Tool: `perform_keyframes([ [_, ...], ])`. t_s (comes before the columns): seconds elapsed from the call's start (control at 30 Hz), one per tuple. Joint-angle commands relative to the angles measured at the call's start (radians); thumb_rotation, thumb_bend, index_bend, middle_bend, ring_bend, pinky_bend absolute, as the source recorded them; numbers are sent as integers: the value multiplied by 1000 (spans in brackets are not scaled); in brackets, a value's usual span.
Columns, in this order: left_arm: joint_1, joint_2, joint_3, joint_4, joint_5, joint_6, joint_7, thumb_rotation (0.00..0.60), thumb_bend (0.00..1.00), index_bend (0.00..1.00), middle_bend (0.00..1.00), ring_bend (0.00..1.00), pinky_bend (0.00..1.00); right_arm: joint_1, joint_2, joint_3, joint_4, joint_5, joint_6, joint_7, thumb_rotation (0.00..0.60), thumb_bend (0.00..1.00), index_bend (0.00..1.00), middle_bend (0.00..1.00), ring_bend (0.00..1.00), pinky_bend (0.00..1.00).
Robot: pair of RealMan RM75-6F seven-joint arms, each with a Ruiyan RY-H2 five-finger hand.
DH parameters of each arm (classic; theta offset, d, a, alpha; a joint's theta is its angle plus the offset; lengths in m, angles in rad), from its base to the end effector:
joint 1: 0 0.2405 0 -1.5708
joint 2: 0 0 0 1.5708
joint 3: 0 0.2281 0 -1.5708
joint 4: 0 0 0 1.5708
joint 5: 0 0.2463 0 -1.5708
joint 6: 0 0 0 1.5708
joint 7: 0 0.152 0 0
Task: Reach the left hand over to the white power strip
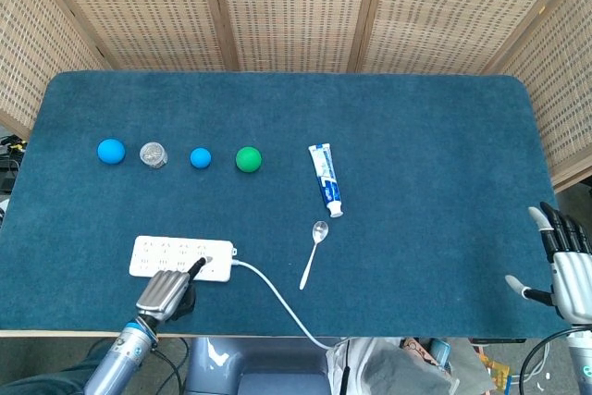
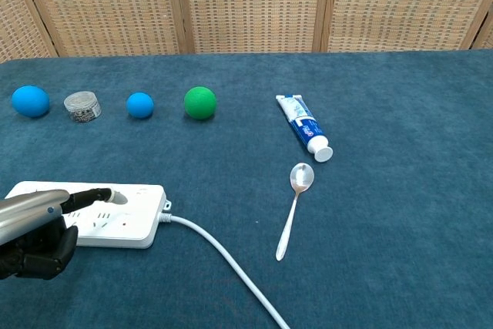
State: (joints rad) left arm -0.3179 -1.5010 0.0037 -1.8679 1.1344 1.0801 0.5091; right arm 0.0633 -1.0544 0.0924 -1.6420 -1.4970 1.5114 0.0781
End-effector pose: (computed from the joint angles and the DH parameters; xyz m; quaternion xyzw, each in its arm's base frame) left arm -0.1630 0.1803 -0.0666 -0.6999 -0.5322 -0.2906 0.3775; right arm -0.2993 -0.1936 0.1406 0.5676 -0.3857 0.4188 0.5947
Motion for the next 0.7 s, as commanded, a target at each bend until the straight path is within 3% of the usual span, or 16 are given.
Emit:
perform_keyframes([
  [0.03, -5, -6, 2, 3, -9, 2, 4, 600, 959, 122, 1000, 1000, 1000, 1, 1, 0, 0, 0, -2, 2, 600, 0, 0, 0, 0, 0],
  [0.37, -22, -33, 3, 19, -41, 15, 22, 600, 973, 150, 1000, 1000, 1000, 1, 4, 0, 1, 3, -4, 9, 600, 0, 0, 0, 0, 0],
  [0.7, -42, -37, 9, 20, -86, 2, 31, 600, 1000, 253, 1000, 1000, 1000, 2, 4, -1, 0, 1, -6, 10, 600, 0, 0, 0, 0, 0],
])
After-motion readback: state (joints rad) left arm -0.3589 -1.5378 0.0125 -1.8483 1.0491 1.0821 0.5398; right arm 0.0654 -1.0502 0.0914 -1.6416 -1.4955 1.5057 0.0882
